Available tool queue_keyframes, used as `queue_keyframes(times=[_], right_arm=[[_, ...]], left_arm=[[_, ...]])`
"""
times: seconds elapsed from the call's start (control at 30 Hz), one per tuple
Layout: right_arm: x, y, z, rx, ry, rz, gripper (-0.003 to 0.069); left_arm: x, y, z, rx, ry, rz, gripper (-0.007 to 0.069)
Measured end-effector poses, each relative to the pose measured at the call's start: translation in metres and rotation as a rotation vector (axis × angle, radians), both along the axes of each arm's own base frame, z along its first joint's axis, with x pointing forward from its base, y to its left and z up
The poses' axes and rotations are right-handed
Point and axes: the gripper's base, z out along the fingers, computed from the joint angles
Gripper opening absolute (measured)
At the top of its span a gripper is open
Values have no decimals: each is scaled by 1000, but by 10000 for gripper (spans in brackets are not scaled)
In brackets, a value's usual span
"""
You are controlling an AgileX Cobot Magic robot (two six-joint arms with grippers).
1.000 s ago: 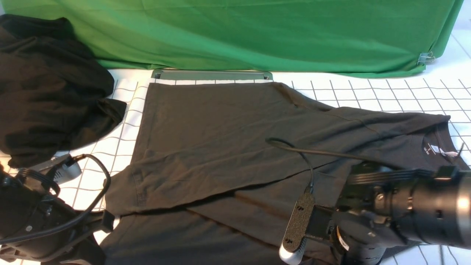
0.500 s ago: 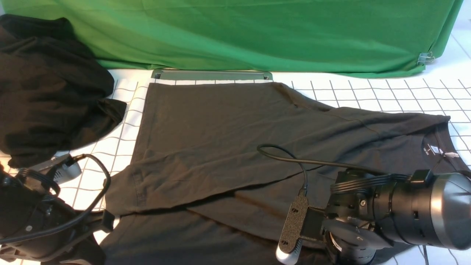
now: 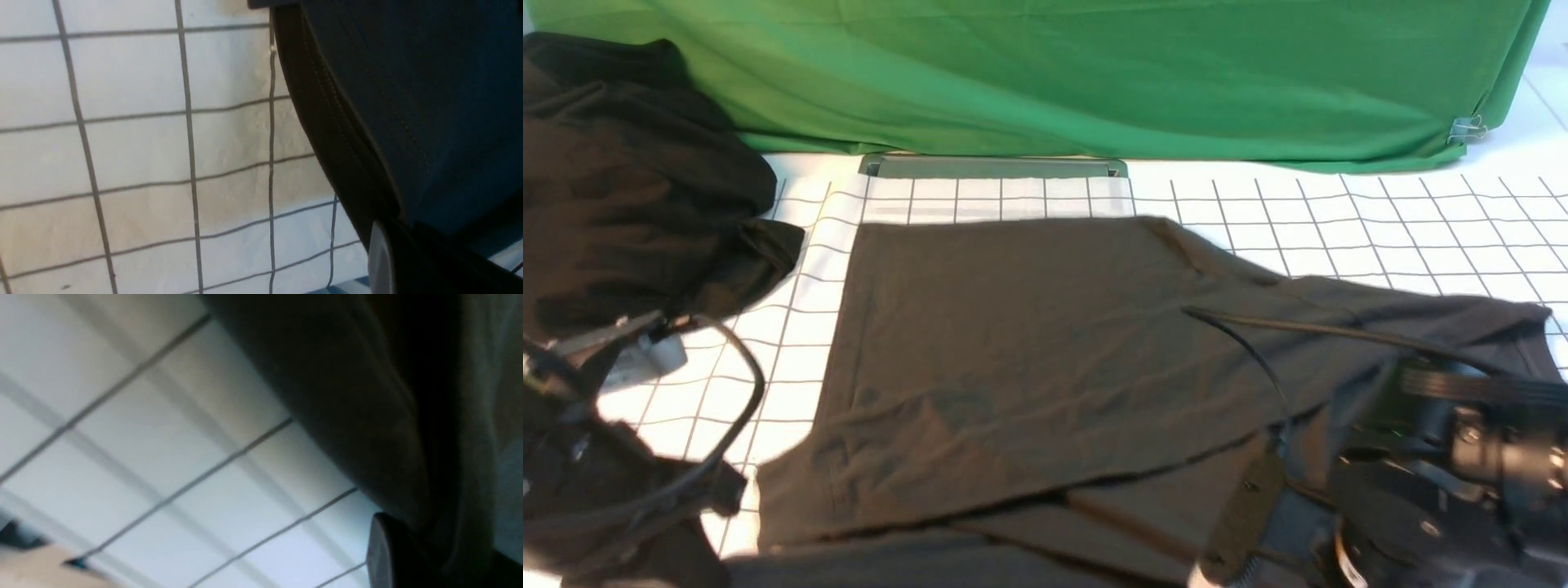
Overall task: Fold a long-sleeved shirt over a white checkered tablecloth.
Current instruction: 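Fold the black garment in half by bringing its near edge over to the far edge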
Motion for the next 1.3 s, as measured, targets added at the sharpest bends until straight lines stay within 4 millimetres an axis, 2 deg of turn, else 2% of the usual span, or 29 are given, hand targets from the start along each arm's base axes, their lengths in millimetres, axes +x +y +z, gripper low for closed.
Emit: queue_keyframes(times=[0.17, 0.2, 0.23, 0.3, 0.33, 0.43, 0.53, 0.57, 0.6, 0.63, 0.7, 0.93, 1.03, 1.13, 1.17, 1.2, 1.3], right_arm=[[-3, -5, 11, 14, -26, -9, 29], [3, -3, 24, 14, -73, -8, 29], [4, -3, 26, 11, -75, -11, 29], [20, -1, 44, 38, -130, -38, 29], [21, -1, 45, 40, -134, -42, 29], [51, -5, 64, 100, -210, -110, 29], [85, -9, 73, 153, -280, -147, 29], [85, -9, 73, 156, -283, -146, 29], [105, -10, 76, 180, -318, -172, 29], [107, -10, 76, 180, -319, -177, 29], [134, -10, 80, 206, -362, -198, 29], [206, -10, 74, 223, -418, -270, 29], [234, -9, 65, 225, -433, -294, 29], [255, -6, 52, 232, -448, -304, 29], [257, -6, 51, 234, -451, -303, 29], [268, -3, 43, 240, -464, -302, 29], [282, 0, 31, 251, -480, -301, 29]], left_arm=[[-15, 0, 10, -6, -46, 28, -4], [-13, 0, 21, -3, -88, 41, -4], [-13, 0, 21, -3, -87, 42, -4], [-2, 1, 36, 1, -180, 78, -4], [0, 1, 39, 1, -190, 85, -4], [24, 3, 50, 2, -282, 136, -4], [53, 4, 48, 6, -287, 152, -4], [56, 4, 46, 7, -277, 153, -4], [74, 4, 41, 12, -269, 158, -4], [77, 4, 42, 13, -273, 159, -4], [107, 5, 31, 18, -252, 167, -4], [183, 5, 17, 26, -256, 168, -4], [214, 5, 10, 24, -266, 174, -4], [242, 6, 6, 23, -295, 175, -4], [243, 6, 3, 24, -289, 176, -4], [257, 6, 0, 26, -307, 178, -4], [277, 7, -14, 30, -322, 187, -4]])
